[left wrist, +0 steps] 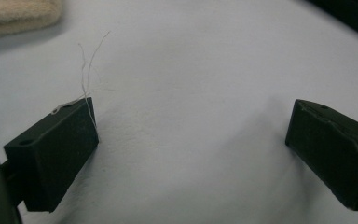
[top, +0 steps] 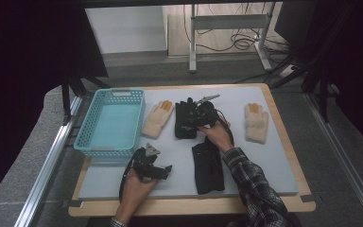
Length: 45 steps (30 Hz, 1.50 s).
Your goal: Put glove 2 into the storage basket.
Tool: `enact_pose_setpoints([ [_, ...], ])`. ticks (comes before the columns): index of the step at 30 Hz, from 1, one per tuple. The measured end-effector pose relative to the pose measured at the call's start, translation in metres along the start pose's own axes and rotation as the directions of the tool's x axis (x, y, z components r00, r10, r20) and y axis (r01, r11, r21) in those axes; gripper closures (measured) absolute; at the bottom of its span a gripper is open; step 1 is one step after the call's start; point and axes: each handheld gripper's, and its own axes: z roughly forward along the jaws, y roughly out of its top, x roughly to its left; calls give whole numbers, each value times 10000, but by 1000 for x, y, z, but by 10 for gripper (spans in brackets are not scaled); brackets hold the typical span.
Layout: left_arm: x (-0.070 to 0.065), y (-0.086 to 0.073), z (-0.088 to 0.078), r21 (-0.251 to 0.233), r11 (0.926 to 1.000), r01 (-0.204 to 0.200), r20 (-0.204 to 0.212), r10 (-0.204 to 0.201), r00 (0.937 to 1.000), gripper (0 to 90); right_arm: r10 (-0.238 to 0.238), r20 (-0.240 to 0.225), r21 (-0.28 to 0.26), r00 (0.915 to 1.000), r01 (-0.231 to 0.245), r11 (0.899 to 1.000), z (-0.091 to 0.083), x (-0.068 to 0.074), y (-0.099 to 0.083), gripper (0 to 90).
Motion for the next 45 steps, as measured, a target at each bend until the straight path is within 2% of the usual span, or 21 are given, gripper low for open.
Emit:
enact_pose_setpoints([
  [4,0,0,0,1,10000,8,4,-8,10000,25,102,36,3,9999,-102,9999,10,-2,5,326],
  [7,0,0,0,-2,10000,-1,1,1,10000,24,-108,413,450,9991,90,9989,24,-4,8,324],
  [8,0,0,0,-2,10000,-1,1,1,10000,24,-108,413,450,9991,90,9989,24,-4,8,324],
  [9,0,0,0,-2,10000,0,2,0,10000,25,-289,472,390,9985,271,9989,27,-3,8,377],
  [11,0,0,0,2,10000,-2,1,2,10000,24,-280,552,436,9981,256,9987,28,-2,9,437],
  [12,0,0,0,4,10000,-3,-6,3,10000,24,-253,568,422,9981,229,9988,28,-1,9,504],
  [13,0,0,0,4,10000,-3,-6,3,10000,24,-253,568,422,9981,229,9988,28,-1,9,504],
  [14,0,0,0,3,10000,6,-6,-6,10000,24,-155,327,447,9993,141,9989,28,2,9,634],
  [16,0,0,0,2,10000,6,-5,-6,10000,24,-199,435,472,9989,178,9987,28,4,9,654],
  [17,0,0,0,3,10000,7,-6,-7,10000,24,-75,436,585,9990,49,9983,28,6,10,740],
  [19,0,0,0,4,10000,6,-5,-6,10000,24,51,254,633,9997,-67,9980,26,4,11,843],
  [26,0,0,0,8,10000,-3,-11,3,10000,24,76,151,876,9999,-89,9961,23,2,15,872],
  [29,0,0,0,8,10000,18,6,-18,10000,24,-17,278,774,9996,-4,9970,19,5,16,874],
  [35,0,0,0,8,10000,15,2,-15,10000,24,84,49,424,10000,-86,9991,3,5,22,874],
  [36,0,0,0,8,10000,13,3,-13,10000,24,-38,89,300,10000,35,9995,-6,7,25,874],
  [37,0,0,0,8,10000,13,3,-13,10000,24,-38,89,300,10000,35,9995,-6,7,25,874],
  [41,0,0,0,19,10000,12,5,-12,10000,24,11,1,-31,10000,-11,10000,-29,8,30,873],
  [42,0,0,0,19,10000,12,5,-12,10000,24,11,1,-31,10000,-11,10000,-29,8,30,873],
  [44,0,0,0,26,10000,0,-2,0,10000,24,83,-223,-249,9997,-88,9997,-44,8,29,873],
  [45,0,0,0,26,10000,0,-2,0,10000,24,83,-223,-249,9997,-88,9997,-44,8,29,873],
])
